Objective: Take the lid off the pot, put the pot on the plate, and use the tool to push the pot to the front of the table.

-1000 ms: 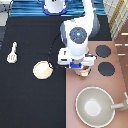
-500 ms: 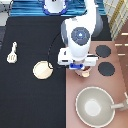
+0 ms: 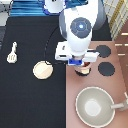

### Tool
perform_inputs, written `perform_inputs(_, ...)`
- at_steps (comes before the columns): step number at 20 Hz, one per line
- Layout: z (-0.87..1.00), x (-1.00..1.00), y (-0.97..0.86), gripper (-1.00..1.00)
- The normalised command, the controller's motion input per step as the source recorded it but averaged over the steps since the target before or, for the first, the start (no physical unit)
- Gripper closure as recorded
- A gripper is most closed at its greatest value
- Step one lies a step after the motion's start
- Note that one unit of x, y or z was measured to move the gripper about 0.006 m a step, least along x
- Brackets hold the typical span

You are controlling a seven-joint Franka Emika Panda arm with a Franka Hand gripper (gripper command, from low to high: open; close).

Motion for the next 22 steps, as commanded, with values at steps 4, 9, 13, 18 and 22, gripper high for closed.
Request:
perform_inputs(4, 0.39, -0.22, -0.69, 1.00)
perform_inputs(9, 0.30, -0.16, -0.70, 1.00)
perform_inputs(13, 0.25, -0.17, -0.71, 1.00)
perform_inputs(18, 0.23, -0.19, -0.71, 1.00)
perform_inputs(22, 0.22, -0.20, -0.71, 1.00)
